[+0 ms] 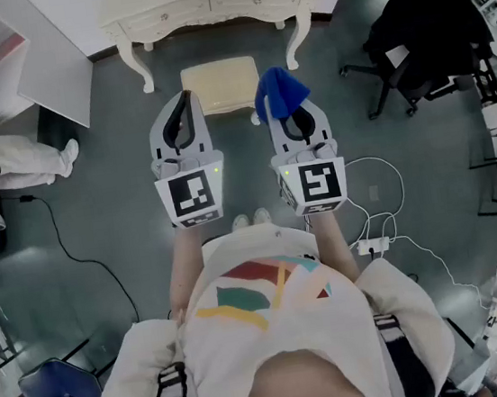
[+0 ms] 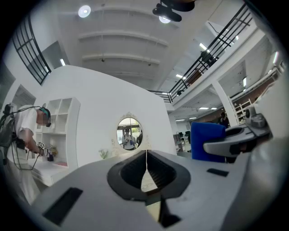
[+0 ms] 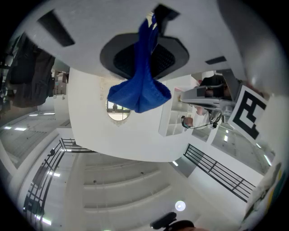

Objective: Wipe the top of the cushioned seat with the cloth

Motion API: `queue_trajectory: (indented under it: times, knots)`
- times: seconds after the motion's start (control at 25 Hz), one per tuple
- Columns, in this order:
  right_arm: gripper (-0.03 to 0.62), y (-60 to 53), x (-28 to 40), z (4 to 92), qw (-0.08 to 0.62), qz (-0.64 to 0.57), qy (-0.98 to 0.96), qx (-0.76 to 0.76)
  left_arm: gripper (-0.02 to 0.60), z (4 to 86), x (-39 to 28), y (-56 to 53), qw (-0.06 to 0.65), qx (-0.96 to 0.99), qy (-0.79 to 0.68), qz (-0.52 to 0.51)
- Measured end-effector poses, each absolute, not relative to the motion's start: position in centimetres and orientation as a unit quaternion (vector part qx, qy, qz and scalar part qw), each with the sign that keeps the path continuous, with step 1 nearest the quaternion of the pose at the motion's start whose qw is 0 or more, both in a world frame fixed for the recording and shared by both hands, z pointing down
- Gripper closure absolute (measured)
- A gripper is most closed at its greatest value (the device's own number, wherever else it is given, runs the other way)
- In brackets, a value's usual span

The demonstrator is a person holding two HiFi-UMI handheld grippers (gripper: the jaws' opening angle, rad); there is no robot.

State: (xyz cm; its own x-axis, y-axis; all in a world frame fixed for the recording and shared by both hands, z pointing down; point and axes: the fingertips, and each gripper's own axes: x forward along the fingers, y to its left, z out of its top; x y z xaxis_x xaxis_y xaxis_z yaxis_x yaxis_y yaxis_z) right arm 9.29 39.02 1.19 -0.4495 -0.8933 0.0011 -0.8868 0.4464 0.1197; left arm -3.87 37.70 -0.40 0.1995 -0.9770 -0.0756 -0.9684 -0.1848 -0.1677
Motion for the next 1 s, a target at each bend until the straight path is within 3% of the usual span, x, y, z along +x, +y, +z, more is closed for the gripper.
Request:
queue_trajectory:
  times: [1.0]
  knots:
    - [0.563, 40.6, 11.3, 2.3, 0.049, -0.079, -0.872, 0.480, 0.575, -0.8, -1.8, 40.0, 0.114, -0.750, 0.652, 0.010]
